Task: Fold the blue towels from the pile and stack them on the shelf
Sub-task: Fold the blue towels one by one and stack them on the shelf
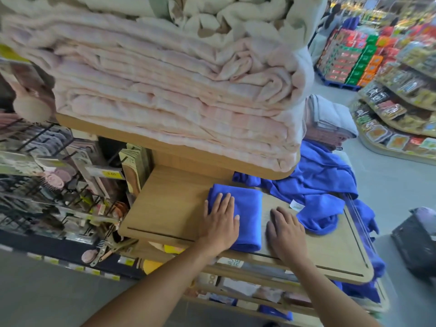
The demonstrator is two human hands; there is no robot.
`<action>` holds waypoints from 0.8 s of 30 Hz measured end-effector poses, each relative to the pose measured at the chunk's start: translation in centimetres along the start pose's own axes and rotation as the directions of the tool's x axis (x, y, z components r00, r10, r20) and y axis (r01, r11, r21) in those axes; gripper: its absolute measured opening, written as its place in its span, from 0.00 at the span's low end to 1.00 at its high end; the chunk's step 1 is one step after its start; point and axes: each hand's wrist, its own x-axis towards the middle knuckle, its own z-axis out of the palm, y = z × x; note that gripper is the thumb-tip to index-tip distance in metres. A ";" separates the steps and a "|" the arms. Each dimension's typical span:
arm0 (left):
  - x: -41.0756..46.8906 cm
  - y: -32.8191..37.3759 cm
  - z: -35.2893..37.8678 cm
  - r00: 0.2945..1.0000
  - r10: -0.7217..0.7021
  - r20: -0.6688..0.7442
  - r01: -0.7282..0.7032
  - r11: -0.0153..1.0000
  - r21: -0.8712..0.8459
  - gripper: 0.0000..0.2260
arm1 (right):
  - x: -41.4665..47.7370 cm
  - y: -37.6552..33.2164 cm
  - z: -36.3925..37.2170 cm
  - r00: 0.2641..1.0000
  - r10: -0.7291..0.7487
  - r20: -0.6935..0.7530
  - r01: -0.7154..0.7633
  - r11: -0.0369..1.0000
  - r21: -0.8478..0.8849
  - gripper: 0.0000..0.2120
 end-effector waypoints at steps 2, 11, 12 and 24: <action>0.3 -1.5 -0.5 1.000 -0.016 0.007 0.016 1.000 -0.002 0.29 | 0.0 -0.1 0.0 1.000 0.010 0.016 -0.010 1.000 -0.011 0.19; 1.3 -14.8 -5.4 0.994 -0.104 0.030 0.104 0.995 -0.009 0.27 | -0.1 -0.1 -0.1 1.000 0.004 0.029 -0.005 1.000 0.009 0.21; 1.4 -16.0 -5.9 0.994 -0.096 0.051 0.095 0.995 0.014 0.27 | -0.1 -0.1 0.0 1.000 0.004 0.030 -0.004 1.000 0.007 0.21; 3.2 -8.7 -6.9 0.988 -0.020 -0.154 0.009 0.997 -0.074 0.22 | 0.0 -0.4 0.0 0.999 0.013 0.040 -0.013 1.000 -0.001 0.21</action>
